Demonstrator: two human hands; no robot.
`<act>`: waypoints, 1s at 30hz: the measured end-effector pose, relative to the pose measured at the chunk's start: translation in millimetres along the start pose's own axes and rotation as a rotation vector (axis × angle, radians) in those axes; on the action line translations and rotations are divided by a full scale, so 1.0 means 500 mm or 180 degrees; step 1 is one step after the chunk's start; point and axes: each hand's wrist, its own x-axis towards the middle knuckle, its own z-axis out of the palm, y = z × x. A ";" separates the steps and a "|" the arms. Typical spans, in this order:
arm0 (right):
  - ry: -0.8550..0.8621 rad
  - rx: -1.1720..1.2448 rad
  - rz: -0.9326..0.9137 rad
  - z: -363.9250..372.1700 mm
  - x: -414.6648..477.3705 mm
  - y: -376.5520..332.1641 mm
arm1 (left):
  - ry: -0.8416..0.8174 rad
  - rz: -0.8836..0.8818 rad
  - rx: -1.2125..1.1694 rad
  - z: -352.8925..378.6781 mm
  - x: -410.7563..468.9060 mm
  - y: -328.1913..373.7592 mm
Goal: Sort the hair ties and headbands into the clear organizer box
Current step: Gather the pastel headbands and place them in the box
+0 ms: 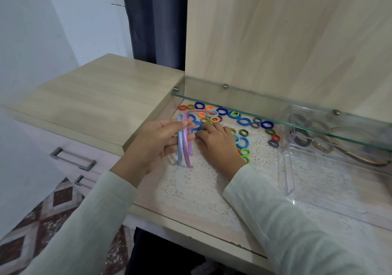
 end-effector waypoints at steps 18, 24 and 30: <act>0.0561 0.1661 0.0522 -0.042 -0.070 0.062 | -0.0074 -0.0004 -0.0026 0.013 -0.003 -0.007; 0.0683 0.2541 0.1030 -0.081 -0.078 0.057 | -0.0096 0.0013 -0.0045 0.015 0.000 -0.006; 0.0610 0.3096 0.1058 -0.102 -0.094 0.036 | -0.0113 0.0023 -0.0075 0.022 0.005 -0.005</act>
